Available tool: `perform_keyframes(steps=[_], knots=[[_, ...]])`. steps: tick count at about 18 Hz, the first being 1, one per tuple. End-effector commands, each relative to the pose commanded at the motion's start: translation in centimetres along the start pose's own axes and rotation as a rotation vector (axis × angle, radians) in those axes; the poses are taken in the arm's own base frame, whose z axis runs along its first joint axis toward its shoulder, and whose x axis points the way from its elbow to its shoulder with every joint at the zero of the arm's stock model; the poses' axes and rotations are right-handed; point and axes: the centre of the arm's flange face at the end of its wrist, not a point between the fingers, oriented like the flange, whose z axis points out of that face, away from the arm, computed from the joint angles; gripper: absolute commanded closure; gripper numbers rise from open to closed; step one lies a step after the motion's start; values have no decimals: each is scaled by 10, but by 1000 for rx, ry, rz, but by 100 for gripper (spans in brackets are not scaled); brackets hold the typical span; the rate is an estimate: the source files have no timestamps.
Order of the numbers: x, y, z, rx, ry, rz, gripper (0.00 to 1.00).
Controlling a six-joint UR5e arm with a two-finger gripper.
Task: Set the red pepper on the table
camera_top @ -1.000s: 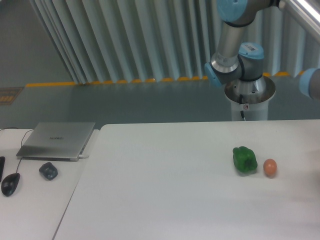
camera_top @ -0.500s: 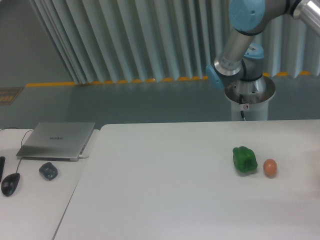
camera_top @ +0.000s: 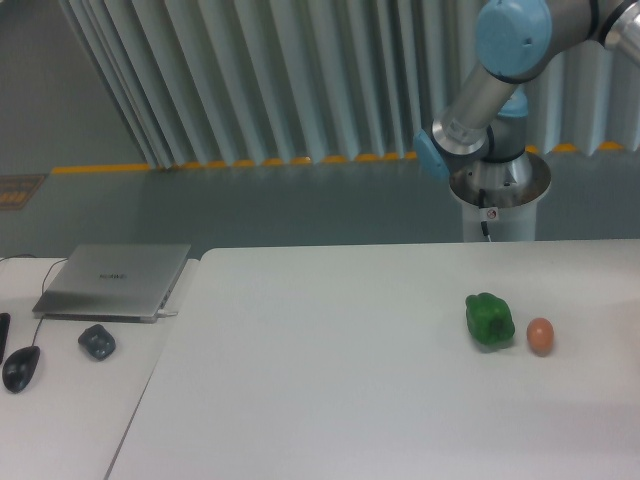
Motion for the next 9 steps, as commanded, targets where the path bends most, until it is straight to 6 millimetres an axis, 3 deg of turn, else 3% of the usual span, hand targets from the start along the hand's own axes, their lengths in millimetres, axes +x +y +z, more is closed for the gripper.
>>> perform_keyframes(steps=[3, 9], knots=[[-6, 8, 14, -5, 4, -14, 0], [-22, 18, 19, -6, -53, -31, 0]])
